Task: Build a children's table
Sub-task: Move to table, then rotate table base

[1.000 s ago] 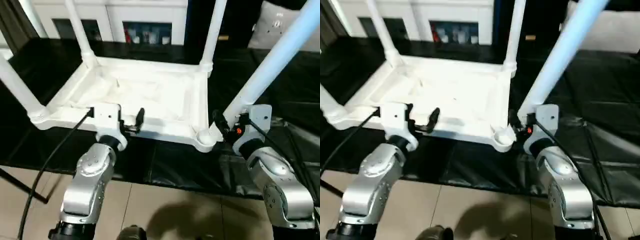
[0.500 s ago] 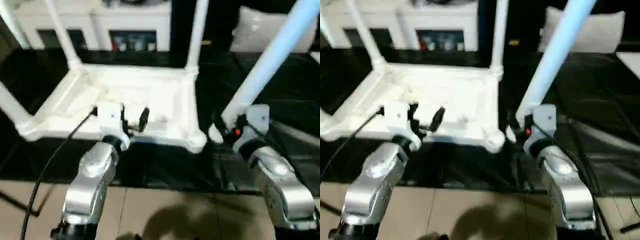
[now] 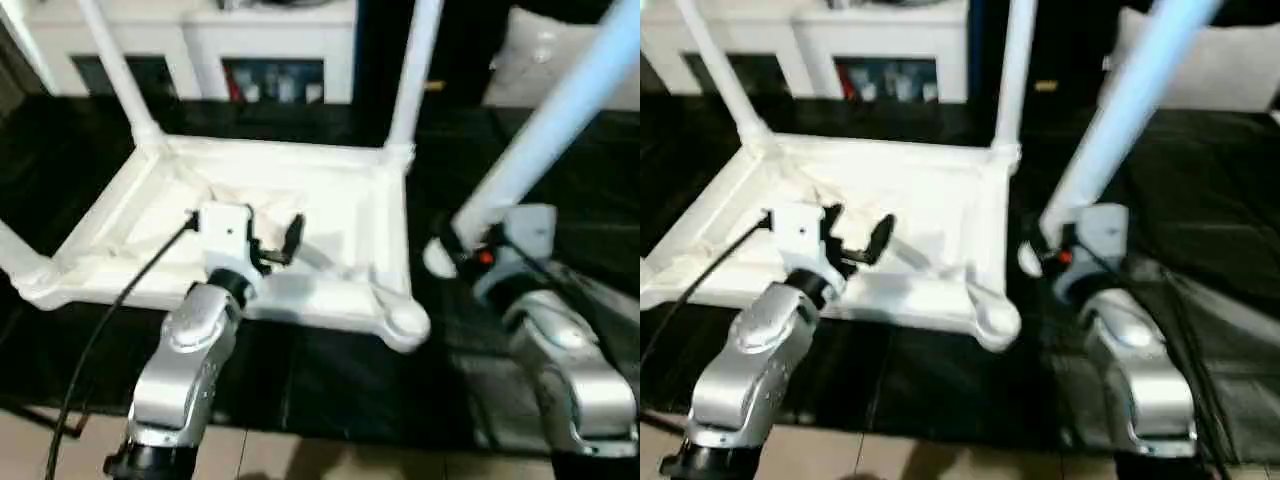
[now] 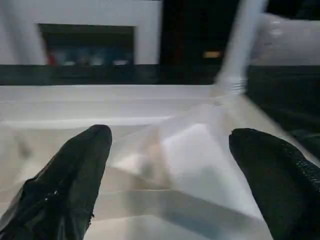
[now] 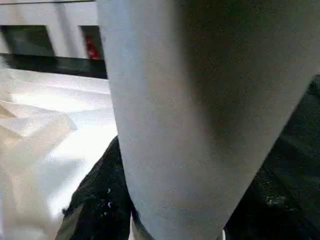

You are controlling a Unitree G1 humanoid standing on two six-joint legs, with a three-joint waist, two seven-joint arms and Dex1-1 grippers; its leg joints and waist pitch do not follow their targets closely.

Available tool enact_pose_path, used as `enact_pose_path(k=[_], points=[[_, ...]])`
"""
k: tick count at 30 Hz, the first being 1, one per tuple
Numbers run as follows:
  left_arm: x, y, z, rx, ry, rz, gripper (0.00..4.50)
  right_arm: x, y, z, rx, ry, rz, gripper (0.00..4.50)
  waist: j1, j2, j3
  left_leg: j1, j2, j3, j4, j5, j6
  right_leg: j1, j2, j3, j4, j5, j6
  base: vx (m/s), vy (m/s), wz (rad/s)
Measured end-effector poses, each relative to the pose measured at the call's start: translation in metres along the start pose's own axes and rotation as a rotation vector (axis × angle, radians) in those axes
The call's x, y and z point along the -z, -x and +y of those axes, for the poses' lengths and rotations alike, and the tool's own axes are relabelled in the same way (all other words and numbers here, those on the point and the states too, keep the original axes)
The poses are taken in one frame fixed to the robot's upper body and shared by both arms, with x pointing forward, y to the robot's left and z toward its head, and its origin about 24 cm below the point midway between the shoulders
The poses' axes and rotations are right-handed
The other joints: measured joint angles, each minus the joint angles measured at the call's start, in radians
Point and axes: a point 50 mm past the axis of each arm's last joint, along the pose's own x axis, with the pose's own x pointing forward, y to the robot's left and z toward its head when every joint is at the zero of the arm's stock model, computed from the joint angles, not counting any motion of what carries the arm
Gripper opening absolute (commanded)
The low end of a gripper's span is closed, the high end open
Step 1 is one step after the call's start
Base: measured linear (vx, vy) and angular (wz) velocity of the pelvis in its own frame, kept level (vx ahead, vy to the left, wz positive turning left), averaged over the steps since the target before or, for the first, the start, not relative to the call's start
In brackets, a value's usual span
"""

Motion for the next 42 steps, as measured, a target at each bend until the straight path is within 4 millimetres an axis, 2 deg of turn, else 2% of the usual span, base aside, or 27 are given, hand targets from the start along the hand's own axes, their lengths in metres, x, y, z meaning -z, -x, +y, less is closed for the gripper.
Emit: enact_pose_path(k=[1,2,3,4,5,6,7,8,9,10,12,13,14,15,16,19,24,30,32,34,39,42], points=[[0.001,0.001,0.001,-0.003,0.000,0.004,4.32,0.000,-0.001,0.003,-0.010,-0.003,-0.001,1.90,0.000,-0.002,0.000,0.003,-0.001,0.001,-0.002,-0.002,0.001,-0.013,-0.007,-0.004,0.024,-0.002,0.000,0.216,-0.092,-0.01],[0.001,0.002,0.009,-0.027,-0.013,0.008,4.32,0.001,-0.001,0.012,-0.042,-0.011,-0.006,1.90,-0.007,-0.014,-0.002,0.022,-0.016,0.000,-0.002,-0.014,0.019,-0.070,-0.028,-0.011,0.097,-0.006,0.007,0.106,-0.076,-0.05],[-0.002,0.001,0.008,-0.024,-0.014,-0.004,4.32,0.001,-0.001,0.011,-0.039,-0.009,-0.005,1.90,-0.006,-0.036,-0.005,0.030,-0.032,0.011,0.001,-0.023,0.025,-0.108,-0.040,-0.003,0.058,0.005,-0.006,0.053,-0.135,0.01],[-0.003,0.001,0.007,-0.018,-0.013,-0.009,4.32,0.000,-0.001,0.009,-0.032,0.000,-0.005,1.90,-0.001,-0.065,0.002,0.031,-0.052,0.025,0.015,-0.034,0.031,-0.104,-0.049,0.016,0.045,0.039,-0.023,-0.032,-0.092,0.07],[0.000,0.000,0.002,-0.002,0.004,-0.001,4.32,0.003,0.002,0.003,-0.012,0.006,0.007,1.90,0.007,-0.064,0.003,0.025,-0.055,0.021,0.049,-0.048,0.093,-0.095,-0.041,0.026,0.052,0.028,-0.029,-0.005,-0.076,0.16],[0.002,-0.001,-0.009,0.051,0.011,0.003,4.32,0.004,0.004,-0.003,0.015,0.007,0.014,1.90,0.019,-0.057,0.005,0.006,-0.064,0.010,0.088,-0.037,0.136,-0.077,-0.034,0.028,0.038,0.033,-0.033,0.070,-0.050,0.01],[0.001,-0.001,-0.011,0.070,0.006,0.002,4.32,0.003,0.004,-0.005,0.027,0.010,0.008,1.90,0.023,-0.054,0.004,-0.006,-0.072,0.003,0.082,-0.012,0.114,-0.069,-0.031,0.022,0.030,0.040,-0.034,0.070,-0.050,0.01],[-0.001,-0.001,-0.011,0.077,0.000,-0.005,4.32,0.001,0.004,-0.006,0.029,0.012,0.000,1.90,0.023,-0.048,0.003,-0.017,-0.076,0.001,0.043,0.021,0.073,-0.065,-0.022,0.014,0.028,0.041,-0.036,0.000,0.000,0.00],[-0.002,-0.001,-0.009,0.079,-0.009,-0.010,4.32,0.000,0.004,-0.006,0.029,0.014,-0.004,1.90,0.023,-0.030,-0.004,-0.024,-0.070,-0.008,0.021,0.028,0.016,-0.064,-0.008,0.001,0.027,0.042,-0.038,-0.068,0.010,-0.07],[-0.003,-0.001,-0.006,0.073,-0.018,-0.010,4.32,0.000,0.004,-0.005,0.026,0.009,-0.006,1.90,0.018,-0.032,-0.002,-0.031,-0.057,-0.012,0.021,0.025,-0.010,-0.065,0.002,-0.003,0.016,0.050,-0.039,-0.068,0.010,-0.07],[-0.001,0.000,-0.004,0.067,-0.018,-0.004,4.32,0.001,0.003,-0.002,0.012,0.011,-0.002,1.90,0.019,-0.032,-0.001,-0.039,-0.049,-0.019,0.020,0.029,-0.010,-0.069,0.006,-0.005,-0.003,0.068,-0.040,0.000,0.000,0.00],[0.000,0.000,-0.004,0.066,-0.019,0.002,4.32,0.001,0.003,-0.002,0.013,0.010,-0.002,1.90,0.019,-0.027,0.001,-0.042,-0.049,-0.017,0.020,0.034,-0.007,-0.066,0.006,-0.005,-0.019,0.078,-0.042,0.000,0.000,0.00],[0.000,0.001,-0.003,0.064,-0.022,0.002,4.32,0.001,0.003,-0.002,0.013,0.010,-0.002,1.90,0.019,-0.025,0.003,-0.041,-0.049,-0.015,0.020,0.034,-0.007,-0.062,0.005,-0.005,-0.025,0.078,-0.047,-0.077,0.061,0.01],[0.000,0.001,-0.001,0.061,-0.026,0.003,4.32,0.001,0.003,-0.002,0.015,0.011,-0.002,1.90,0.018,-0.023,0.007,-0.036,-0.047,-0.008,0.018,0.033,-0.002,-0.055,0.003,-0.005,-0.031,0.082,-0.052,-0.087,0.053,0.04],[0.000,0.001,0.000,0.059,-0.028,0.003,4.32,0.001,0.003,-0.002,0.016,0.014,-0.001,1.90,0.016,-0.021,0.010,-0.032,-0.045,-0.002,0.017,0.034,0.001,-0.050,0.001,-0.004,-0.033,0.085,-0.057,-0.087,0.053,0.04],[-0.001,0.002,0.002,0.069,-0.031,0.003,4.32,0.001,0.004,-0.005,0.035,0.024,0.003,1.90,0.004,-0.027,0.025,-0.021,-0.044,0.011,0.013,0.034,0.001,-0.042,-0.005,-0.001,-0.037,0.081,-0.051,-0.089,0.029,0.03],[0.000,0.003,-0.006,0.202,-0.012,0.015,4.32,0.000,0.005,-0.009,0.013,0.004,0.008,1.90,-0.001,-0.028,0.026,-0.021,-0.044,0.024,-0.002,0.041,0.004,-0.044,-0.012,-0.001,-0.049,0.089,-0.051,-0.014,0.003,0.00],[-0.004,0.006,-0.024,0.660,-0.128,0.118,4.32,-0.017,0.006,-0.020,-0.098,0.030,-0.045,1.90,0.003,-0.030,0.027,-0.029,-0.043,0.031,-0.015,0.068,0.014,-0.058,-0.015,-0.002,-0.049,0.107,-0.055,0.000,0.000,0.00],[-0.003,0.010,-0.030,0.803,-0.166,0.145,4.03,-0.021,0.004,-0.022,-0.122,0.032,-0.056,1.90,0.003,-0.029,0.026,-0.034,-0.042,0.032,-0.016,0.070,0.018,-0.064,-0.014,-0.003,-0.049,0.107,-0.055,0.000,0.000,0.00],[-0.003,0.010,-0.035,0.938,-0.199,0.159,3.93,-0.026,0.005,-0.027,-0.140,0.046,-0.058,1.90,0.005,-0.029,0.026,-0.040,-0.042,0.033,-0.017,0.072,0.021,-0.072,-0.015,-0.003,-0.048,0.107,-0.055,0.000,0.000,0.00],[-0.004,0.004,-0.038,1.111,-0.251,0.203,3.56,-0.022,0.005,-0.030,-0.193,0.056,-0.030,1.90,0.007,-0.027,0.025,-0.045,-0.041,0.035,-0.016,0.073,0.023,-0.076,-0.015,-0.003,-0.048,0.108,-0.056,0.000,0.000,0.00],[0.003,-0.002,-0.038,1.219,-0.309,0.289,3.38,-0.022,0.006,-0.031,-0.233,0.062,-0.017,1.90,0.007,-0.025,0.025,-0.044,-0.041,0.036,-0.016,0.074,0.023,-0.075,-0.016,-0.003,-0.048,0.109,-0.058,0.000,0.000,0.00]])
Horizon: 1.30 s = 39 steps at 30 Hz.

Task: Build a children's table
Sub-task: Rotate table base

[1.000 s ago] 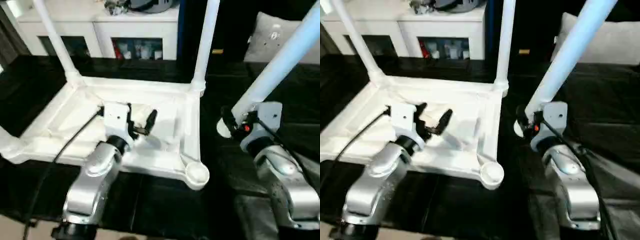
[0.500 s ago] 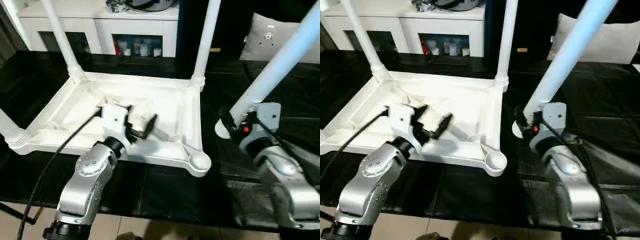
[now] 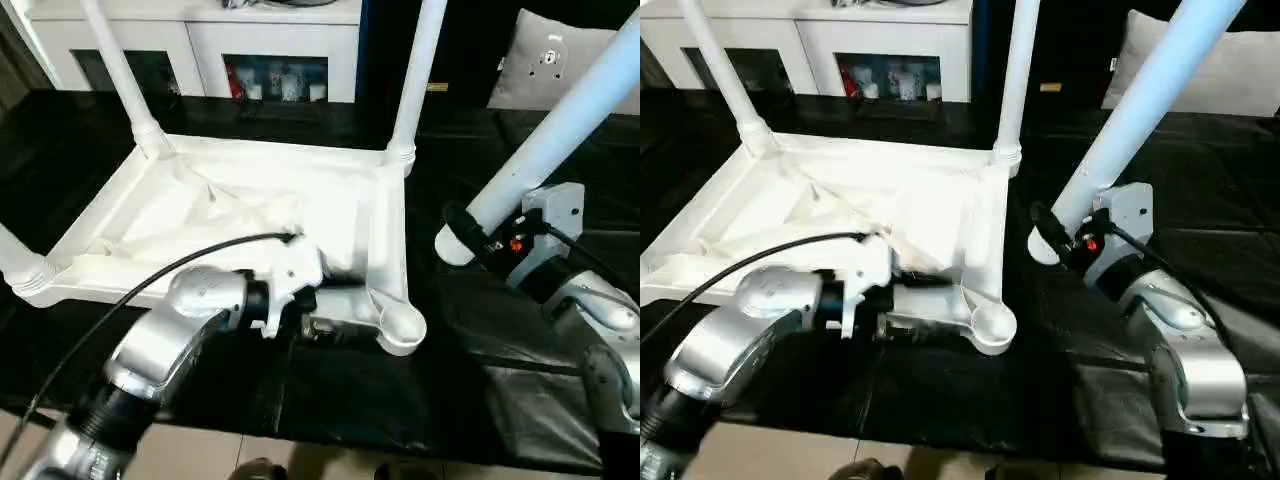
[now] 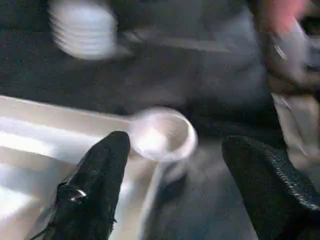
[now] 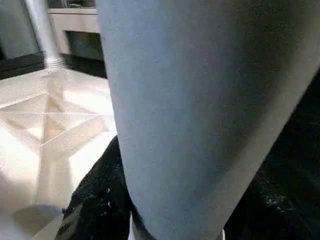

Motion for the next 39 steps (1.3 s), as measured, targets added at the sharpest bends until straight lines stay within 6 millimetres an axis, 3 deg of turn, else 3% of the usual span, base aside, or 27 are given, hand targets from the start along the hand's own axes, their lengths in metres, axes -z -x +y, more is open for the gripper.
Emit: enact_pose_path(k=[5,7,12,23,28,36,39], points=[[0.013,-0.005,0.005,0.086,-0.011,0.071,3.06,0.000,0.000,0.000,-0.006,-0.005,-0.001,1.90,-0.003,0.000,0.000,0.002,0.003,0.006,0.000,0.001,-0.001,0.000,0.000,0.001,0.000,0.001,-0.002,0.000,0.000,0.00],[0.016,-0.006,0.007,0.109,-0.016,0.089,2.73,0.001,0.000,0.000,-0.001,-0.017,0.006,1.90,-0.002,0.001,0.000,0.003,0.005,0.009,0.000,0.000,-0.002,0.001,0.000,0.001,0.000,0.001,-0.002,0.000,0.000,0.00],[0.020,-0.008,0.019,0.086,-0.029,0.122,2.33,0.006,0.002,0.003,-0.008,-0.051,0.015,1.90,0.003,0.001,0.000,0.003,0.012,0.019,0.000,-0.001,-0.005,0.001,0.000,0.001,0.000,0.001,-0.002,0.000,0.000,0.00],[0.035,-0.005,0.028,0.089,-0.008,0.173,1.32,0.011,0.002,0.009,0.026,-0.073,0.004,1.90,0.014,0.003,-0.001,0.004,0.014,0.022,0.000,-0.002,-0.006,0.000,0.000,0.001,0.000,0.001,-0.002,0.000,0.000,0.00],[0.030,-0.006,0.032,0.102,-0.033,0.165,0.88,0.011,0.001,0.009,0.027,-0.073,0.002,1.90,0.022,0.003,-0.001,0.004,0.014,0.023,0.000,-0.002,-0.006,0.000,0.000,0.001,0.000,0.002,-0.002,0.000,0.000,0.00],[0.030,-0.007,0.033,0.094,-0.040,0.149,0.46,0.011,0.000,0.012,0.014,-0.070,-0.005,1.90,0.021,0.003,-0.001,0.004,0.015,0.024,0.000,-0.002,-0.006,0.000,0.000,0.000,0.000,0.002,-0.002,0.000,0.000,0.00],[0.030,-0.007,0.033,0.093,-0.060,0.151,0.09,0.011,-0.001,0.014,0.008,-0.069,-0.005,1.90,0.021,0.004,-0.001,0.004,0.015,0.024,0.000,-0.002,-0.006,0.000,0.000,0.000,0.000,0.002,-0.002,0.000,0.000,0.00]])
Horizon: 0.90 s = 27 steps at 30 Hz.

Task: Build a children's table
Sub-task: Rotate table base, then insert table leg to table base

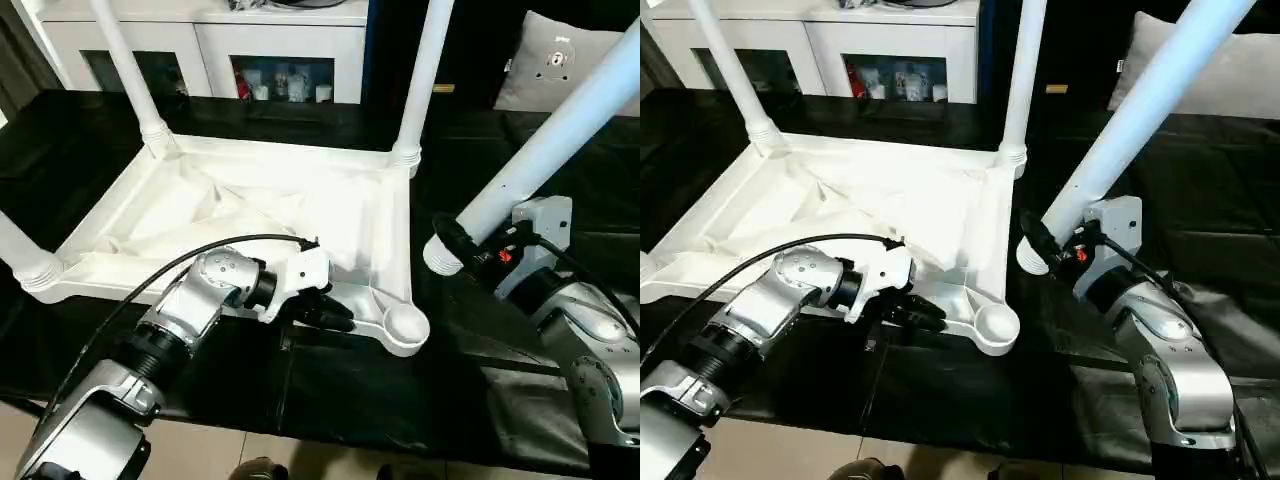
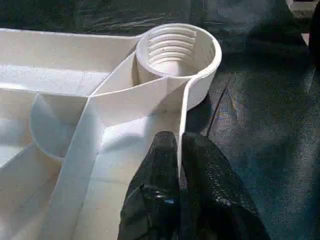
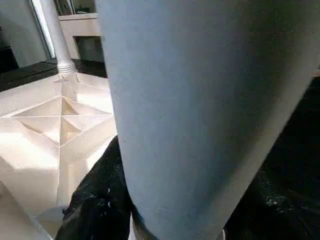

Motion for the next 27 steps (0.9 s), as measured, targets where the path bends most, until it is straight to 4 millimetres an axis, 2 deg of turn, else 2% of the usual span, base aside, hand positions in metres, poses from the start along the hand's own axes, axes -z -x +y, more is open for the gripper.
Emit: enact_pose_path(k=[7,9,14,20,27], points=[[-0.001,-0.005,0.004,-0.054,0.005,0.016,0.00,0.000,-0.002,0.004,-0.013,-0.002,-0.013,1.90,-0.003,0.002,0.000,0.001,0.000,0.001,0.000,0.000,-0.001,0.001,0.000,0.000,0.000,0.000,0.000,0.000,0.000,0.00],[-0.002,-0.012,0.010,-0.133,0.091,-0.019,0.00,0.002,-0.003,0.006,-0.024,-0.003,-0.002,1.90,-0.005,0.002,0.000,0.002,0.000,0.002,0.000,0.000,-0.001,0.001,0.000,0.001,0.000,0.001,-0.002,0.000,0.000,0.00],[-0.006,-0.015,0.018,-0.247,0.151,-0.037,0.00,0.011,-0.013,0.010,-0.078,-0.017,0.077,1.90,-0.034,0.001,0.001,0.000,0.002,0.004,0.000,0.000,-0.001,-0.001,0.001,0.001,-0.001,0.002,-0.003,0.000,0.000,0.00],[-0.006,-0.012,0.020,-0.285,0.110,-0.016,0.00,0.002,-0.028,0.012,-0.154,0.033,0.094,1.90,-0.022,0.001,0.001,-0.001,0.006,0.004,-0.003,0.003,0.004,-0.003,0.003,-0.001,-0.002,0.002,-0.003,0.000,0.000,0.00],[-0.007,-0.011,0.019,-0.288,0.044,0.019,0.00,0.013,-0.038,0.015,-0.234,0.045,0.176,1.90,-0.020,0.000,0.001,-0.002,0.006,0.004,-0.003,0.003,0.004,-0.003,0.002,-0.001,-0.004,0.002,-0.003,0.000,0.000,0.00]])
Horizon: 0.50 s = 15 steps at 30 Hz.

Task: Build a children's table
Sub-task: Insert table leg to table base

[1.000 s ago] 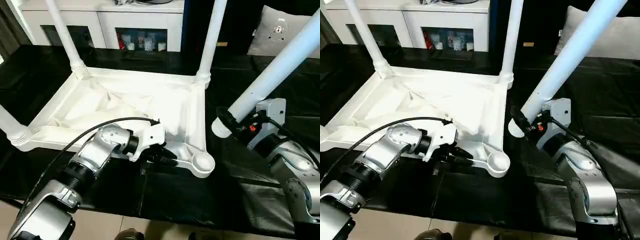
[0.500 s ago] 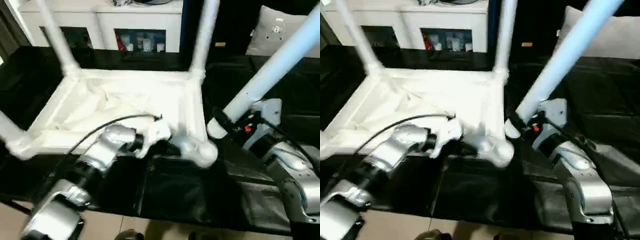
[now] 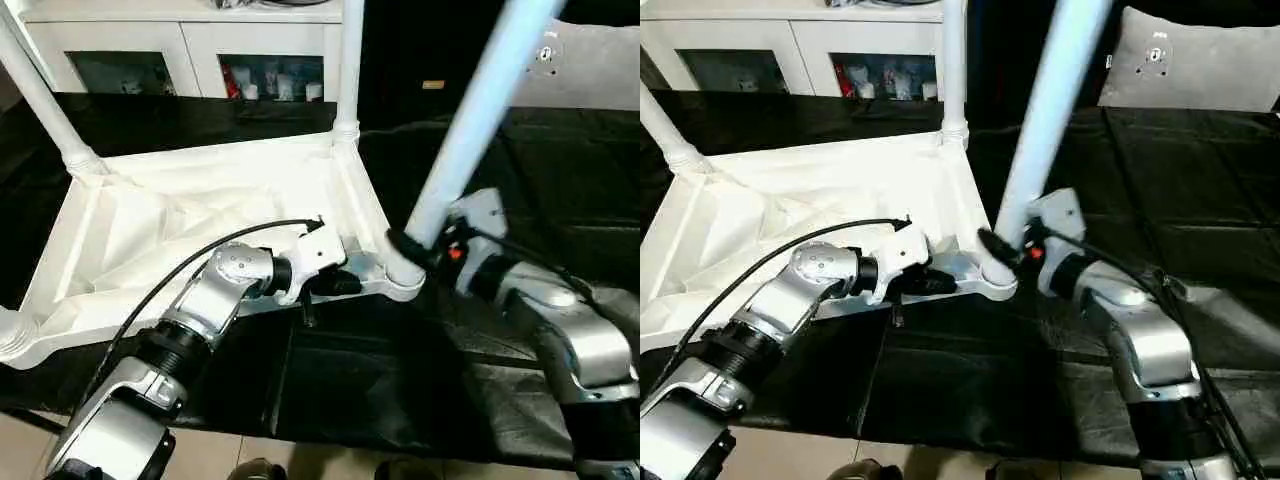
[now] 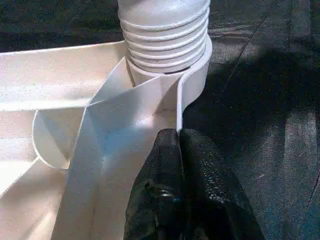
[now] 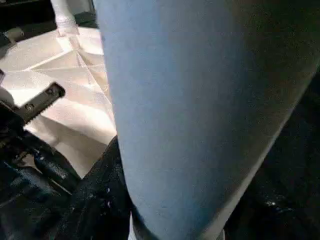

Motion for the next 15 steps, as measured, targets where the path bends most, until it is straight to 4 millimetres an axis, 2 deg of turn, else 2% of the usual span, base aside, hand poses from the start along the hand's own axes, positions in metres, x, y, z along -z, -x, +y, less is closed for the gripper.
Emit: enact_pose_path(k=[1,3,8,15], points=[[0.0001,0.0000,0.0001,-0.002,0.000,0.002,0.00,-0.0003,-0.0003,-0.0002,-0.002,0.001,0.000,1.90,0.000,0.000,0.000,0.000,0.000,0.000,0.000,0.000,0.000,0.000,0.000,0.000,0.000,0.000,0.000,0.000,0.000,0.00],[0.0001,0.0002,0.0006,-0.005,0.032,0.001,0.44,-0.0022,-0.0030,-0.0014,-0.010,0.003,-0.004,1.90,-0.001,-0.001,0.001,0.001,0.000,0.000,0.000,0.000,0.000,0.000,0.000,0.000,0.001,0.000,0.000,0.000,0.000,0.00],[0.0025,0.0031,0.0017,-0.008,0.060,0.004,0.82,-0.0020,-0.0053,-0.0027,-0.005,0.003,-0.026,1.90,0.000,-0.002,0.001,0.001,0.000,0.001,0.000,-0.002,-0.005,0.000,0.000,0.000,0.001,0.000,0.000,0.000,0.000,0.00],[0.0085,0.0068,0.0017,-0.013,0.056,0.038,0.88,-0.0028,-0.0089,-0.0042,-0.018,0.002,-0.032,1.90,0.005,-0.003,0.002,0.000,0.000,0.001,0.000,-0.002,-0.005,0.000,-0.001,0.000,0.000,0.000,0.000,0.000,0.000,0.00]])
